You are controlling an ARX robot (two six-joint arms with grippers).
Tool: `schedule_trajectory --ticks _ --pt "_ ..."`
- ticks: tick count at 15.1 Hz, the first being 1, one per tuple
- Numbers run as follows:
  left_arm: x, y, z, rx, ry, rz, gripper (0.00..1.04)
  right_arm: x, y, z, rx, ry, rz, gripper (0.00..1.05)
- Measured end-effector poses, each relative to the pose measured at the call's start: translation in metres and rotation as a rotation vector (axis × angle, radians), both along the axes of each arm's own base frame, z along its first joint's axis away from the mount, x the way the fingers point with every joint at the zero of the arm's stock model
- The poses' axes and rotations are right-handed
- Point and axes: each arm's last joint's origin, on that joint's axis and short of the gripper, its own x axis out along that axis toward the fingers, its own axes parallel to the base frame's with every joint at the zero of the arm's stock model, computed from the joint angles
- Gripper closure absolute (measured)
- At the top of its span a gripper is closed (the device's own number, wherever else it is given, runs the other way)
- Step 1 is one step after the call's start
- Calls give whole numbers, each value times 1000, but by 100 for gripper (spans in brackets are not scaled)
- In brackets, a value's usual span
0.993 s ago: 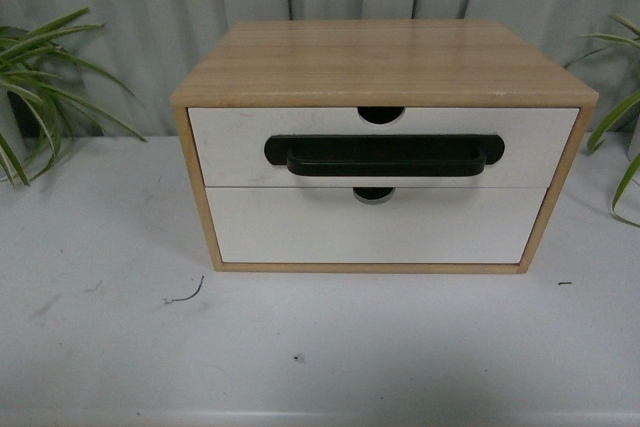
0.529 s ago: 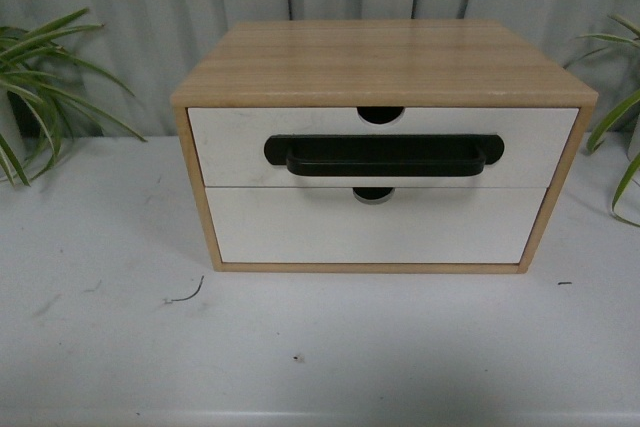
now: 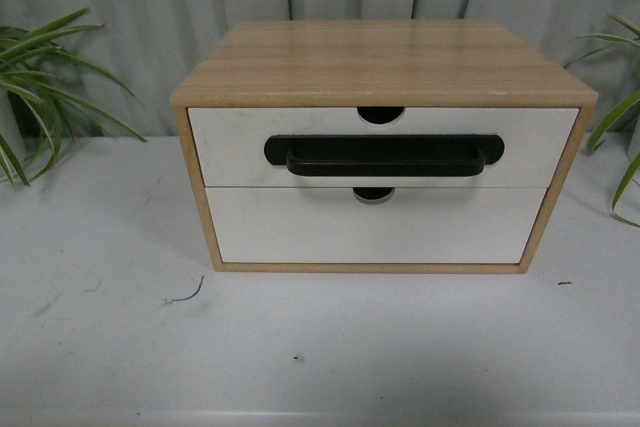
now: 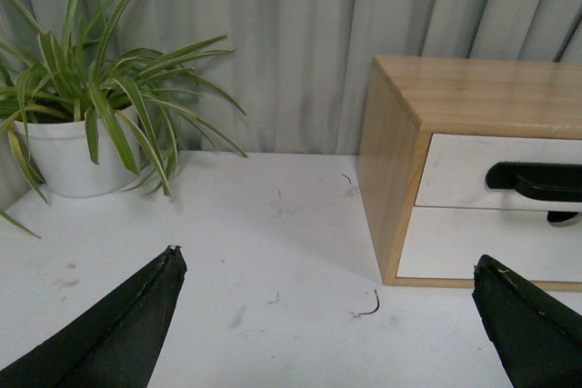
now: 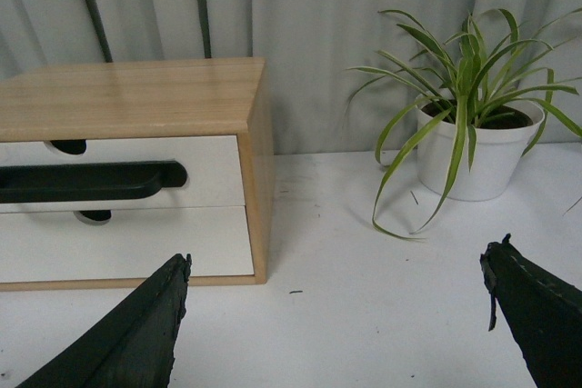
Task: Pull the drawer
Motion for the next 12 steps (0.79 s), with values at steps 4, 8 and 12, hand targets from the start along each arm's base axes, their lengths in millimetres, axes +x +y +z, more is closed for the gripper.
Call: schedule_trajectory --ticks 4,8,12 --pt "0 0 0 0 0 0 7 0 0 0 0 0 0 6" --pt "0 0 0 0 0 0 7 0 0 0 0 0 0 6" --pt "4 -8 6 -74 237 174 7 13 1 7 124 135 -16 6"
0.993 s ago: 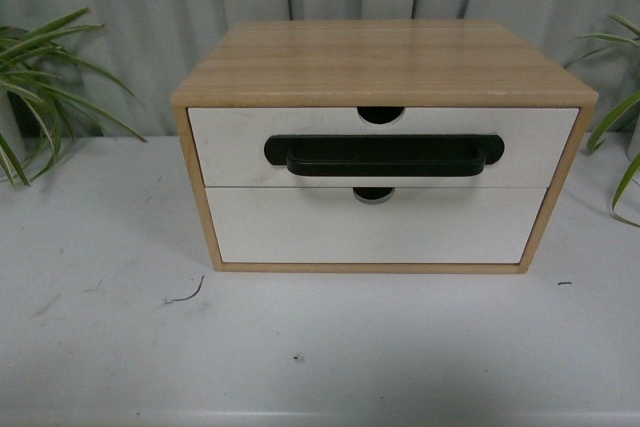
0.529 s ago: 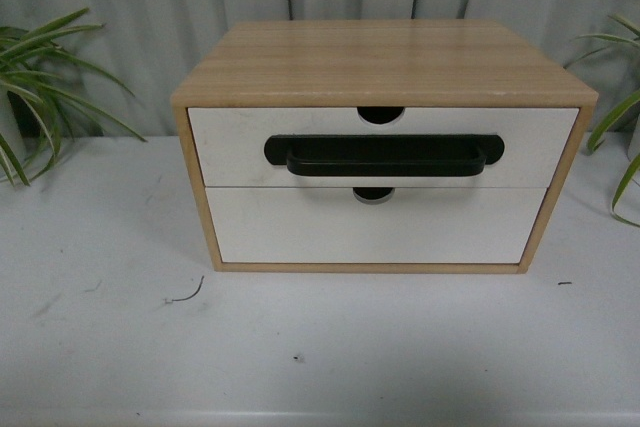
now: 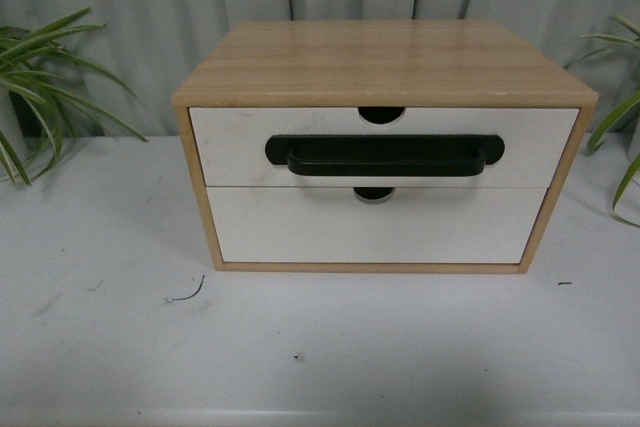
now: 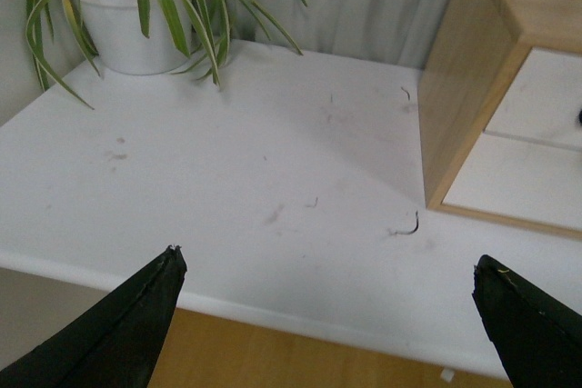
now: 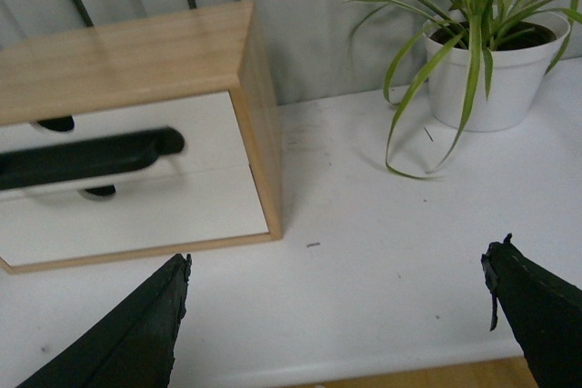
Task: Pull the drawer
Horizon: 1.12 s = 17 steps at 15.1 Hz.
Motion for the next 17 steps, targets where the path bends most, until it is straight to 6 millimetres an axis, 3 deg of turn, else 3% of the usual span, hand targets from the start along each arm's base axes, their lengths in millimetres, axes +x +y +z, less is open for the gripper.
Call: schedule_trajectory --ticks 2,4,7,9,10,11,15,17 --pt "14 1 29 -85 -125 122 7 26 5 33 24 -91 39 6" --pt "34 2 41 -106 -162 94 7 58 14 54 24 -125 91 6" --pt "85 -1 56 -95 -176 8 7 123 36 76 -7 -126 110 6" --pt "128 -9 73 -89 -171 -85 7 167 63 84 -103 -108 197 6" --pt "142 -16 74 -80 -145 -151 7 179 73 84 -159 -107 253 6" --pt "158 -27 72 -46 -85 -240 7 189 83 82 -250 -115 333 6" --pt "170 -43 71 8 -22 -375 7 194 89 76 -402 -144 430 6" --pt "183 -68 74 128 73 -610 7 195 89 69 -639 -197 602 6"
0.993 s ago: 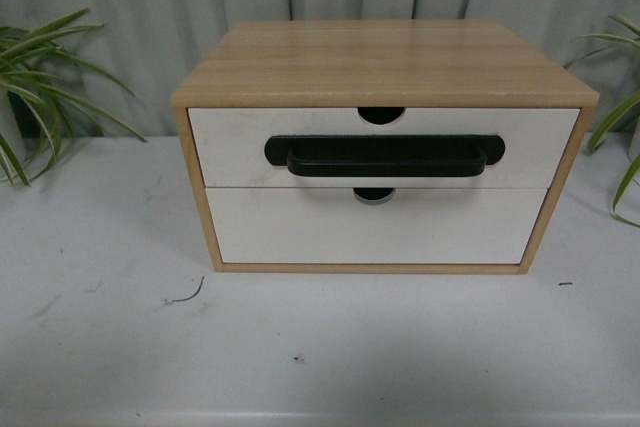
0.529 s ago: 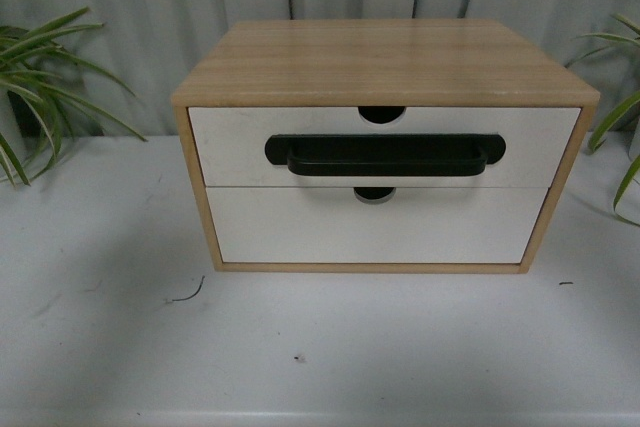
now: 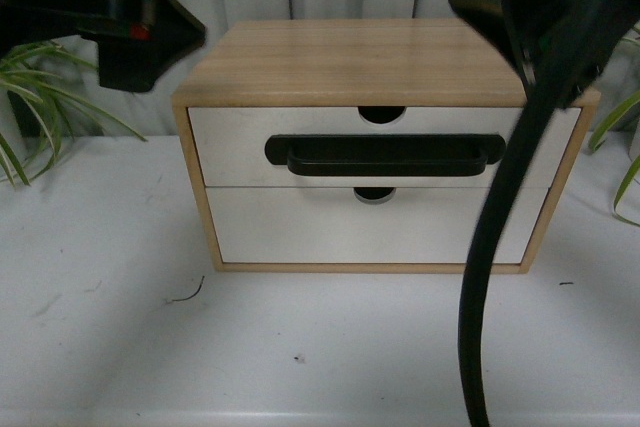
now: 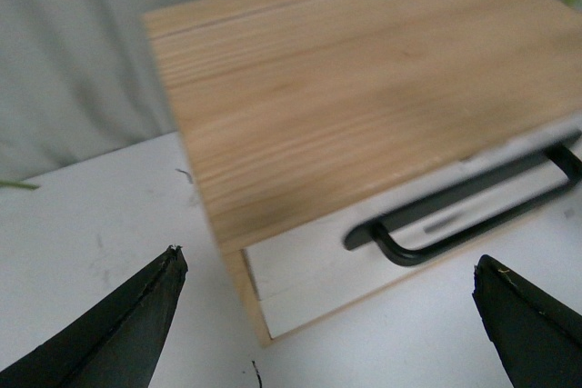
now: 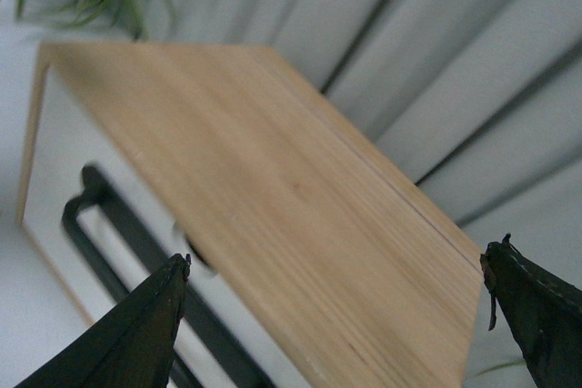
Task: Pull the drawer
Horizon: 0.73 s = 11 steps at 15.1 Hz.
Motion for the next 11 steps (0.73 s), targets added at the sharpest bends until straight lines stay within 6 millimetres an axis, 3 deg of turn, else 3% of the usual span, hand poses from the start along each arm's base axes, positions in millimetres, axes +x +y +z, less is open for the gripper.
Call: schedule_trajectory --ticks 3,6,11 --pt "8 -32 0 234 54 -258 7 -4 -16 -22 -397 -17 263 6" --pt "7 -58 -4 417 87 -439 7 0 -31 -28 -707 -41 398 6" --pt "15 -89 -30 541 125 -539 7 11 -27 -48 -887 -48 502 6"
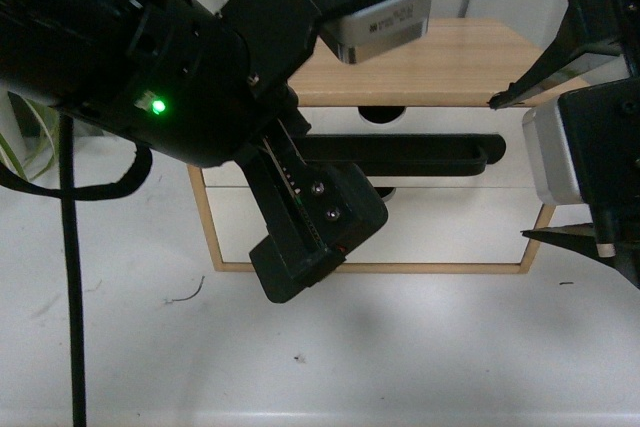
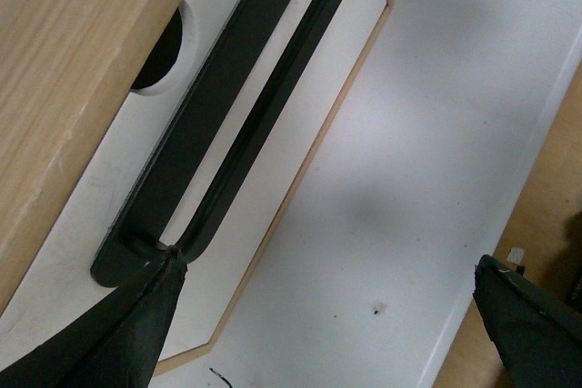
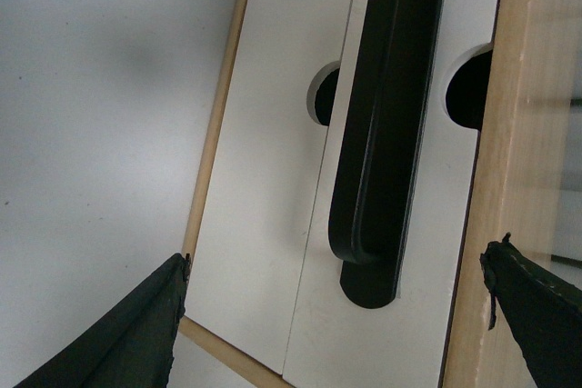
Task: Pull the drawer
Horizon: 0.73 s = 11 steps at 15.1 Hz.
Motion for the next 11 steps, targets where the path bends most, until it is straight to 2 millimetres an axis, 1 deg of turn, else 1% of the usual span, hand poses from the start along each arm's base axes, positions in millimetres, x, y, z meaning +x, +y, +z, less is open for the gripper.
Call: schedule_trajectory --ticks 2,5,7,11 --pt "4 -9 -8 18 3 -3 7 8 5 -6 -21 1 2 6" --pt "12 -18 -14 27 -12 8 7 20 11 -18 -30 22 -6 6" --pt "17 -21 -17 26 -16 28 7 26 15 -22 -27 30 -14 6" --pt "26 -18 -23 10 -16 60 7 37 19 -30 -23 44 -20 6"
